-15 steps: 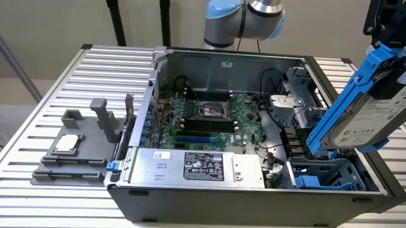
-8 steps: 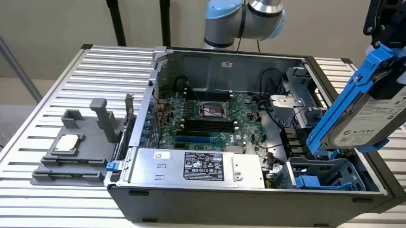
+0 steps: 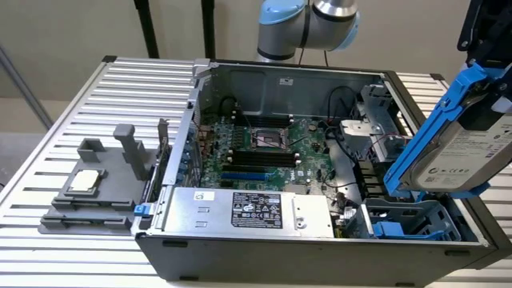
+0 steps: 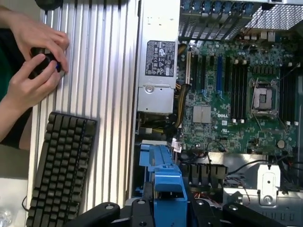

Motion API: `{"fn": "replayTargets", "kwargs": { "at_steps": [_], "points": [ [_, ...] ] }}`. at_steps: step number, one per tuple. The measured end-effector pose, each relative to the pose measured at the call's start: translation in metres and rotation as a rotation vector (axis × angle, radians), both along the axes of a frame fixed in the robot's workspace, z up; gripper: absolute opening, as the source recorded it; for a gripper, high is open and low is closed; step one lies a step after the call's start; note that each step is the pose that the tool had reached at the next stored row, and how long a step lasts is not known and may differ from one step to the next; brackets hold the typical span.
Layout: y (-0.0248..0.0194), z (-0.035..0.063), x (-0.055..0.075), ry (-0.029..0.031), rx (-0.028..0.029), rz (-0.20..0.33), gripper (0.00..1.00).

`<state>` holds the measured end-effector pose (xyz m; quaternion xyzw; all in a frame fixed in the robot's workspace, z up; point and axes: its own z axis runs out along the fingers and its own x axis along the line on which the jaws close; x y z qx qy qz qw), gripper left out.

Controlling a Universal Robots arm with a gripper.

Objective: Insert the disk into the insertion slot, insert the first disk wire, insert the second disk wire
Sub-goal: 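Insert the disk into the insertion slot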

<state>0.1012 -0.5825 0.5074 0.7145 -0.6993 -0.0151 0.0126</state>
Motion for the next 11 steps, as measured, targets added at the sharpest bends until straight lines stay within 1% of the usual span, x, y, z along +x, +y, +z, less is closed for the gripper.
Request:
{"fn": "replayTargets", "kwargs": {
  "at_steps": [3, 4, 5, 8, 9, 11],
  "points": [
    [0.0000, -0.0029, 0.003, -0.0001, 0.0189, -0.013, 0.32],
    [0.0000, -0.0043, 0.004, 0.0000, 0.0246, -0.016, 0.32],
    [0.0000, -0.0057, 0.005, 0.0000, 0.0287, -0.018, 0.32],
    [0.0000, -0.0102, 0.007, 0.0000, 0.0371, -0.024, 0.32],
    [0.0001, -0.0118, 0.007, -0.0001, 0.0385, -0.026, 0.32],
    [0.0000, -0.0150, 0.007, -0.0017, 0.0393, -0.027, 0.32]
  ]
}}
